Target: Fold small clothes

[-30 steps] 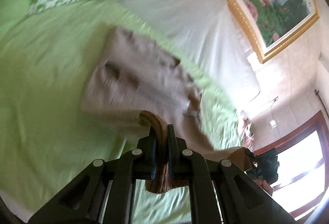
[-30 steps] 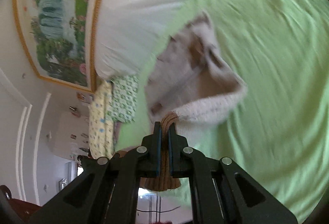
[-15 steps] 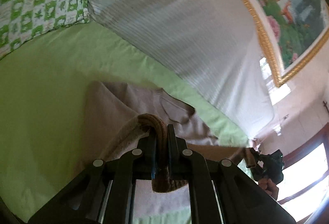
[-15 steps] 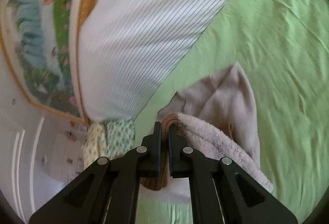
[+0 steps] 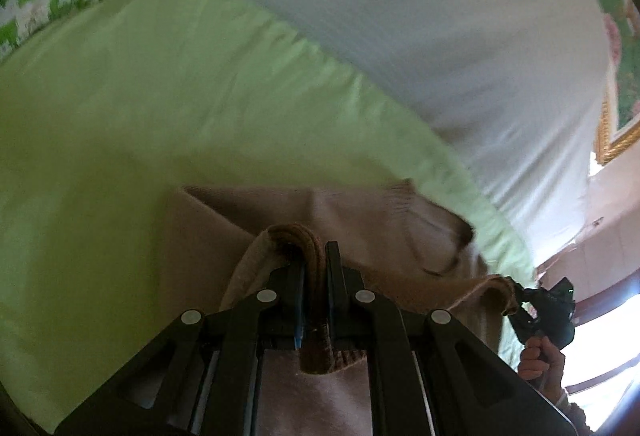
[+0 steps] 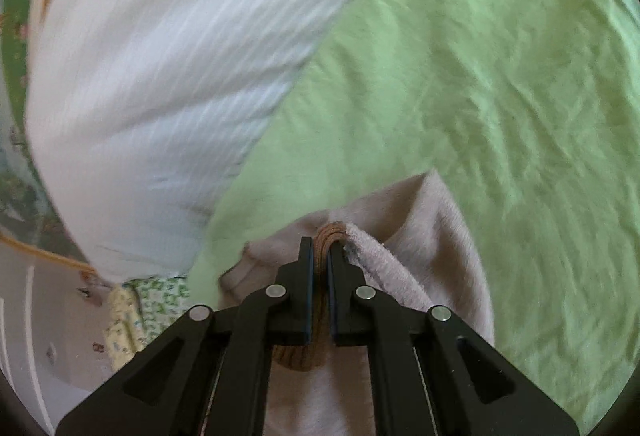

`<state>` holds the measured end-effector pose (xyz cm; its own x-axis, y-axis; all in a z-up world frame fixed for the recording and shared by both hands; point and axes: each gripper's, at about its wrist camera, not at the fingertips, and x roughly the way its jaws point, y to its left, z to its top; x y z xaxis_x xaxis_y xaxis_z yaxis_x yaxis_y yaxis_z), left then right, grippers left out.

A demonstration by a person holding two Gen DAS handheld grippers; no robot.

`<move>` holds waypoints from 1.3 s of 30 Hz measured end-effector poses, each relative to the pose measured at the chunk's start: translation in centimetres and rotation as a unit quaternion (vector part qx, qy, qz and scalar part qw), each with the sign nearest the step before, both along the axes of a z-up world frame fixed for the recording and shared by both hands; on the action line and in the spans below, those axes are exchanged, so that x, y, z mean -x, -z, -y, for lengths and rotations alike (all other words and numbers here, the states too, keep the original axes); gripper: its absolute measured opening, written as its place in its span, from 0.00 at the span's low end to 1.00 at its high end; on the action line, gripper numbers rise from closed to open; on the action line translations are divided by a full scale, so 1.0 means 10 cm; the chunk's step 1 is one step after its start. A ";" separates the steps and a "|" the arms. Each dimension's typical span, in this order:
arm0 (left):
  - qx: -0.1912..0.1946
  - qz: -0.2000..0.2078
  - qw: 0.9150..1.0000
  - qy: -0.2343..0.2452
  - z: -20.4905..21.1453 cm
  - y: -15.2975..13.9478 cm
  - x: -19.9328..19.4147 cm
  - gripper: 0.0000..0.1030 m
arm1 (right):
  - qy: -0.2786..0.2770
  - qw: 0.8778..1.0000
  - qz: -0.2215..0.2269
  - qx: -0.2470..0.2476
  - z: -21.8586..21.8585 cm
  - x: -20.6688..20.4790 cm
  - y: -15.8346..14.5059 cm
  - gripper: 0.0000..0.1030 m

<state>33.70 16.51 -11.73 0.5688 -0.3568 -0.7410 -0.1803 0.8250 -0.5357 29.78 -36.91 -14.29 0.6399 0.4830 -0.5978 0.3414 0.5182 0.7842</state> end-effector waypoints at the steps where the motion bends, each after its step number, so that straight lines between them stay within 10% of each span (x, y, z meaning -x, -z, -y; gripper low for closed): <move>1: 0.001 -0.004 1.000 0.000 0.00 0.04 -0.01 0.08 | 0.000 1.000 -0.006 0.006 -0.01 -0.02 0.04 0.06; 9: 0.014 -0.002 1.000 -0.016 0.00 0.06 -0.04 0.16 | 0.014 0.999 -0.029 0.011 -0.05 -0.09 0.13 0.15; 14: -0.006 0.012 0.999 -0.034 -0.02 -0.15 0.06 0.33 | 0.028 0.999 -0.012 0.021 -0.09 -0.12 -0.03 0.41; 20: -0.008 0.040 0.998 -0.050 -0.09 -0.44 0.30 0.42 | 0.017 1.000 0.006 0.018 -0.08 -0.04 -0.21 0.42; 28: -0.053 0.008 0.997 0.050 0.47 -0.33 0.95 0.44 | -0.053 0.993 0.020 0.101 -0.27 0.54 -0.44 0.46; 39: -0.065 -0.036 0.997 -0.009 0.26 -0.09 1.81 0.54 | -0.100 0.979 -0.010 0.175 -0.24 1.47 -0.32 0.55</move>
